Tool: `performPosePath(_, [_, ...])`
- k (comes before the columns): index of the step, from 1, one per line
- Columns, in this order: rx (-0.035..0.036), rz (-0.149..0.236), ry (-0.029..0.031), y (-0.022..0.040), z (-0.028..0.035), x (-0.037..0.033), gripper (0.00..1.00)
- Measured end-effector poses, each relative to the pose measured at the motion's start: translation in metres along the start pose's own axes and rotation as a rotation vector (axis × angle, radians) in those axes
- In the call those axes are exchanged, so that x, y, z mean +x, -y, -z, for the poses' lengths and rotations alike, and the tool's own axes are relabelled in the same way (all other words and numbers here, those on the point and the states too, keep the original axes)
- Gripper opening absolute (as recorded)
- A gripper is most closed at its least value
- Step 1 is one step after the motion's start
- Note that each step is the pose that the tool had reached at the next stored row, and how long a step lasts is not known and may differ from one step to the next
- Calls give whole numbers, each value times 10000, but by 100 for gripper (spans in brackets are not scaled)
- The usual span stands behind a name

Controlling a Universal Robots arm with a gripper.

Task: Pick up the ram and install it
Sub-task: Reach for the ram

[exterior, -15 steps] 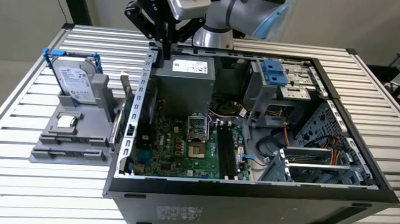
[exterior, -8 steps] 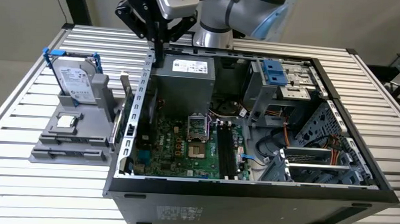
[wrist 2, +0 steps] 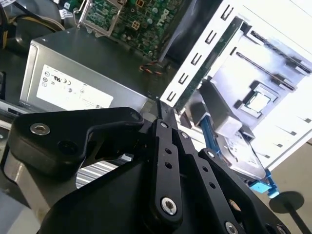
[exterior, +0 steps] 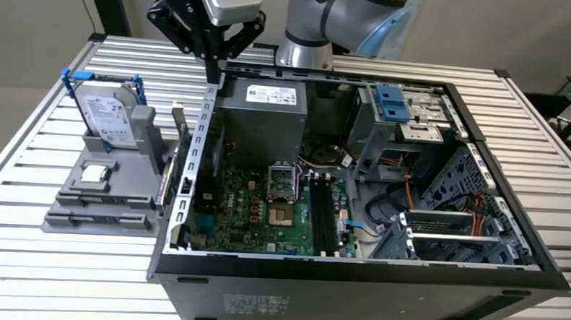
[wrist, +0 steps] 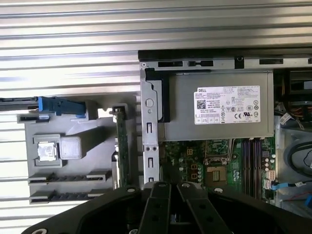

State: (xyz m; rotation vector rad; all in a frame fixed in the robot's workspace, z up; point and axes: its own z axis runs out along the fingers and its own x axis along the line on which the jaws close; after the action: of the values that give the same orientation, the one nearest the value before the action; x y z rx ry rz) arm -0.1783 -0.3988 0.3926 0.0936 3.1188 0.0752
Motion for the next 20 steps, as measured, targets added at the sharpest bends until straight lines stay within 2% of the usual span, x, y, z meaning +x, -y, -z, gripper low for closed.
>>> performPosePath(20, [-1,54,-3,24,9,401,0])
